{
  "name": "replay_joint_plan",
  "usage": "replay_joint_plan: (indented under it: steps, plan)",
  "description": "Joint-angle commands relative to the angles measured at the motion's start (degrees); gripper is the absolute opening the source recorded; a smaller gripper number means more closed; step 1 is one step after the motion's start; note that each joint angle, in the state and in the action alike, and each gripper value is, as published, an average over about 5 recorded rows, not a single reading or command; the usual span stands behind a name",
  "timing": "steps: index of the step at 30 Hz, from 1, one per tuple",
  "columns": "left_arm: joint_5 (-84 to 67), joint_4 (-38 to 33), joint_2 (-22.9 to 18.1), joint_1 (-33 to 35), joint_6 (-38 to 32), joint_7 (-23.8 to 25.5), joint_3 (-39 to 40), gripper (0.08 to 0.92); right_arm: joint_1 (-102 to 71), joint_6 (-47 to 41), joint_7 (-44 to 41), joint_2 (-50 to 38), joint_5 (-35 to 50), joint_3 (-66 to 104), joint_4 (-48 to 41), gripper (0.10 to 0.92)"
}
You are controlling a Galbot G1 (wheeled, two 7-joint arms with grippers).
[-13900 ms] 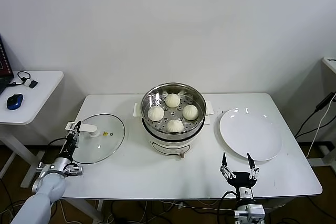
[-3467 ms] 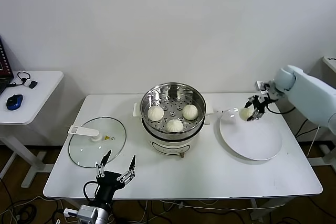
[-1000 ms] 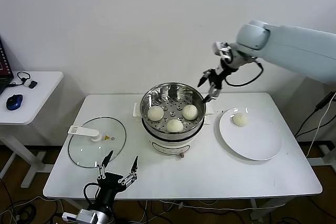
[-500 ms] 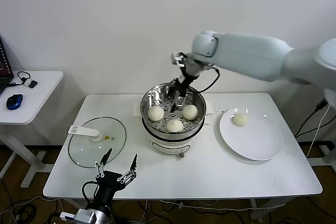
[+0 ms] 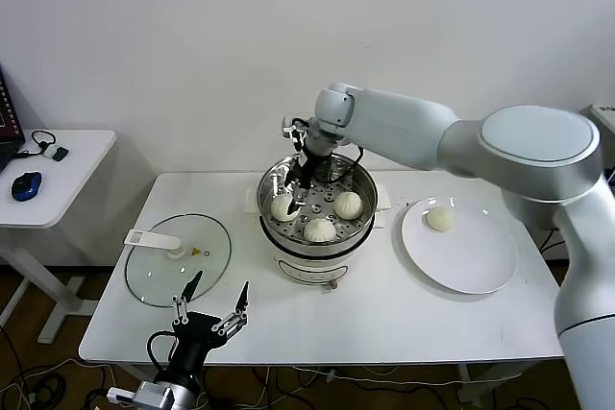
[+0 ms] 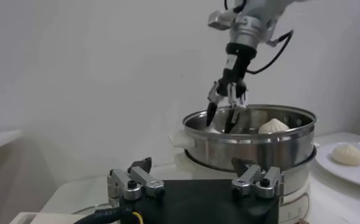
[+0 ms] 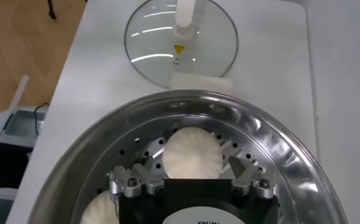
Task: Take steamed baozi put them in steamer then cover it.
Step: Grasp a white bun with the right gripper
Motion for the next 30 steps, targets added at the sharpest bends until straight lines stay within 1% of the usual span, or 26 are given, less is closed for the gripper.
replay_joint_plan:
  steps: [1, 30]
  plan:
    - [0.0, 0.0, 0.1, 0.0, 0.0, 0.0, -0.1, 0.823, -3.2, -0.2, 0.2, 2.9, -1.7, 1.2, -5.4, 0.823]
    - [0.0, -0.1, 0.3, -0.1, -0.1, 0.2, -1.0, 0.823, -2.9, 0.0, -0.9, 3.5, -3.4, -0.3, -4.6, 0.823]
